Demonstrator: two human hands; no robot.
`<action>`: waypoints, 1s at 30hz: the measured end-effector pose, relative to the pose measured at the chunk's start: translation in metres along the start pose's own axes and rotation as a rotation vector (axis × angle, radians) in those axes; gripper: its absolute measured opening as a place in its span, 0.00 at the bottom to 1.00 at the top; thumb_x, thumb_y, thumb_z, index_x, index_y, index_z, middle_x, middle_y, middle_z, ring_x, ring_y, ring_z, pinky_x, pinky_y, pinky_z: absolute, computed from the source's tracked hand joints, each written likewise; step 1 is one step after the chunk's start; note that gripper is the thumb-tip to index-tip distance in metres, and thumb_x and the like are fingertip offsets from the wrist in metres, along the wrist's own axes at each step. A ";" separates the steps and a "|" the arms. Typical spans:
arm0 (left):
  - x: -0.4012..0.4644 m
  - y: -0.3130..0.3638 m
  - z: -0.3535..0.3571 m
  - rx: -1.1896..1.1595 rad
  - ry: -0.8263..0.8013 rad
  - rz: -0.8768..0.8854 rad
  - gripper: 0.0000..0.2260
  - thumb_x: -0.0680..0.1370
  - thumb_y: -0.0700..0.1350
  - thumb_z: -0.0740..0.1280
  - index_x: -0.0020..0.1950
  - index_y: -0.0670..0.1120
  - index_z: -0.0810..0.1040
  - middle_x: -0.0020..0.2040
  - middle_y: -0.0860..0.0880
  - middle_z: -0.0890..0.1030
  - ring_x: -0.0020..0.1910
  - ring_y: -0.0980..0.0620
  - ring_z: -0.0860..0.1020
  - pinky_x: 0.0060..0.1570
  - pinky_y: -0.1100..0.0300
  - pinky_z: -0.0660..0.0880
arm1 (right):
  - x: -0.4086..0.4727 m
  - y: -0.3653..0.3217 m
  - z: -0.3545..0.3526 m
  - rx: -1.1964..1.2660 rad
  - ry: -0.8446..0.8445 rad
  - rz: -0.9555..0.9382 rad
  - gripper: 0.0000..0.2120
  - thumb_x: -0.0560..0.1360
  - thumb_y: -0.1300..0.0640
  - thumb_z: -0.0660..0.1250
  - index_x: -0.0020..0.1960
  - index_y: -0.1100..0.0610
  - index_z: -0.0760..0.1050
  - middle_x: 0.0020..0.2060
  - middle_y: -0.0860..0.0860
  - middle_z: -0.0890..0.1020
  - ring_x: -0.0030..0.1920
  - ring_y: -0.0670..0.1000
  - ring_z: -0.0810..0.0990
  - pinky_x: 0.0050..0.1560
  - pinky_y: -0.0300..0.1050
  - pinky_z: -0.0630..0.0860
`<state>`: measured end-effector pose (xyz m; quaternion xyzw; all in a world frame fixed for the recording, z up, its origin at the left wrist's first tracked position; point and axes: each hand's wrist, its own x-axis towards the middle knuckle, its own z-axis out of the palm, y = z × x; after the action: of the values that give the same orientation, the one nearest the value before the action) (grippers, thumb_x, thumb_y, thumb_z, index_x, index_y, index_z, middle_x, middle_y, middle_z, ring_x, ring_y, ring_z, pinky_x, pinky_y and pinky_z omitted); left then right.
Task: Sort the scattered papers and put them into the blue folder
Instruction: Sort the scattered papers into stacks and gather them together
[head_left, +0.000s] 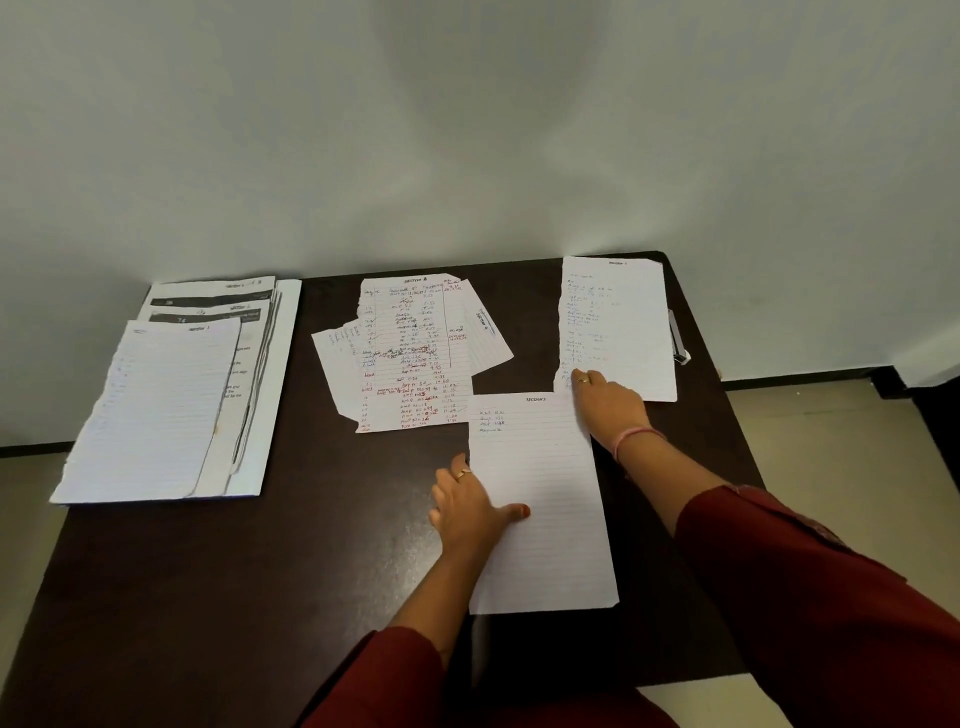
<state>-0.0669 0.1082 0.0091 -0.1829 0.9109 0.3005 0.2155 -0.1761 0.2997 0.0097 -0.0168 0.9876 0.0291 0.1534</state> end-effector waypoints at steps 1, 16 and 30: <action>0.000 0.000 -0.001 -0.007 -0.001 -0.005 0.48 0.63 0.58 0.78 0.74 0.45 0.55 0.68 0.46 0.63 0.68 0.46 0.63 0.64 0.47 0.65 | 0.001 0.000 -0.001 -0.013 -0.006 -0.005 0.23 0.77 0.66 0.56 0.71 0.59 0.60 0.60 0.56 0.73 0.53 0.59 0.78 0.48 0.53 0.76; 0.019 -0.013 -0.021 -0.246 -0.052 -0.067 0.15 0.69 0.48 0.74 0.49 0.42 0.76 0.49 0.47 0.80 0.46 0.50 0.78 0.46 0.56 0.78 | 0.000 0.007 -0.008 -0.192 0.041 -0.140 0.19 0.79 0.62 0.56 0.69 0.59 0.63 0.57 0.55 0.78 0.53 0.56 0.80 0.48 0.47 0.75; 0.017 -0.050 -0.042 -0.923 -0.101 -0.253 0.09 0.72 0.37 0.73 0.51 0.43 0.80 0.47 0.47 0.83 0.45 0.48 0.82 0.46 0.56 0.78 | -0.033 0.010 0.009 -0.285 0.083 -0.189 0.15 0.80 0.64 0.54 0.65 0.61 0.67 0.58 0.55 0.75 0.52 0.55 0.80 0.43 0.47 0.74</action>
<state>-0.0699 0.0403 0.0075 -0.3538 0.6414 0.6536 0.1906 -0.1422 0.3106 0.0114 -0.1323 0.9730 0.1533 0.1109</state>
